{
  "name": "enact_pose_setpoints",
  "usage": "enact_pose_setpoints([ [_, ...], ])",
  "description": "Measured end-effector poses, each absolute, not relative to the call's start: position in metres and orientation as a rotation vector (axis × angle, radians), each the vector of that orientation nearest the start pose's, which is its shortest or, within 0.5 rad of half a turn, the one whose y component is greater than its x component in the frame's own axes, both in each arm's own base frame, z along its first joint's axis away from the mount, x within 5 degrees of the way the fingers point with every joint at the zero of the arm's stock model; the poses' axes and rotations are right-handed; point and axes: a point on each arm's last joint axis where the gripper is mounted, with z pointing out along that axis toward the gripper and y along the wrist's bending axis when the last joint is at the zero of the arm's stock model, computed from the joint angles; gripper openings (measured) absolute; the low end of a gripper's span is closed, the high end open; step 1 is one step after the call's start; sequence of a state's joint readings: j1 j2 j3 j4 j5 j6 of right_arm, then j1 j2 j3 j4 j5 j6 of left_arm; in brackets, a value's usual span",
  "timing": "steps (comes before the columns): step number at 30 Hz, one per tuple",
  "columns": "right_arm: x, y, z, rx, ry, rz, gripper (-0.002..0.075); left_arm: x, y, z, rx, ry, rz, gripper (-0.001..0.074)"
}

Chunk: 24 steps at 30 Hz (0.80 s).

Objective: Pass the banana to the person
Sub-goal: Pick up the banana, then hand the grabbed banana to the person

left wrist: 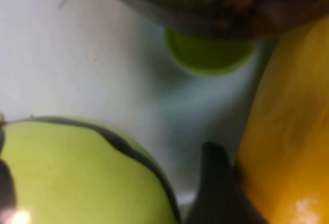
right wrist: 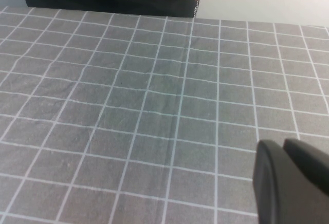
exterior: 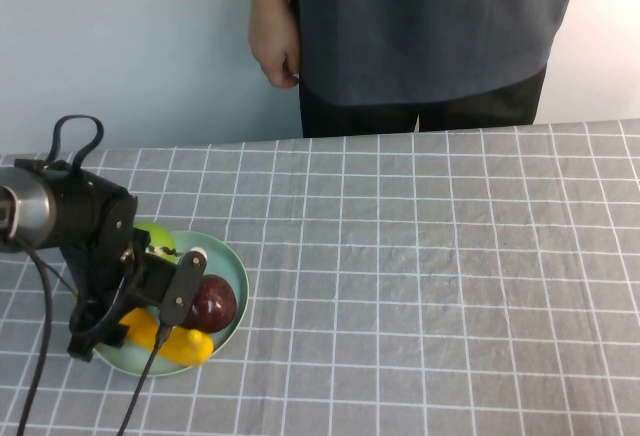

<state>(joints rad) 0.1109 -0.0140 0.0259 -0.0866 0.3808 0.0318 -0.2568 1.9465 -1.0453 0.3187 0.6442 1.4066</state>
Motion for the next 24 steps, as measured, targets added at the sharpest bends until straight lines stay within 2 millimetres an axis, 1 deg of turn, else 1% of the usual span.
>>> enact_pose_setpoints([
  [3,0.052,0.003,0.171,-0.127,1.871,0.013,-0.0009,0.332,-0.069,0.115,-2.525,-1.791,-0.355,0.0307],
  [4,0.052,0.003,0.171,-0.127,1.871,0.013,-0.0009,0.332,-0.069,0.115,-2.520,-1.789,-0.351,0.0294],
  [9,0.052,0.003,0.171,-0.127,1.871,0.013,-0.0009,0.327,-0.067,0.119,-2.467,-1.785,-0.299,0.0298],
  [12,0.052,0.003,0.171,-0.127,1.871,0.013,-0.0009,0.322,-0.068,0.133,-2.442,-1.846,-0.271,0.0298],
  [15,0.052,0.003,0.171,-0.127,1.871,0.013,-0.0009,0.316,-0.071,0.156,-2.436,-1.965,-0.251,0.0298],
  [18,0.052,0.003,0.171,-0.127,1.871,0.013,-0.0009,0.306,-0.076,0.190,-2.412,-2.177,-0.216,0.0298],
  [22,0.052,0.003,0.171,-0.127,1.871,0.013,-0.0009,0.288,-0.083,0.240,-2.250,-2.632,-0.125,0.0298],
  [24,0.052,0.003,0.171,-0.127,1.871,0.013,-0.0009,0.278,-0.086,0.262,-2.153,-2.823,-0.081,0.0298],
])
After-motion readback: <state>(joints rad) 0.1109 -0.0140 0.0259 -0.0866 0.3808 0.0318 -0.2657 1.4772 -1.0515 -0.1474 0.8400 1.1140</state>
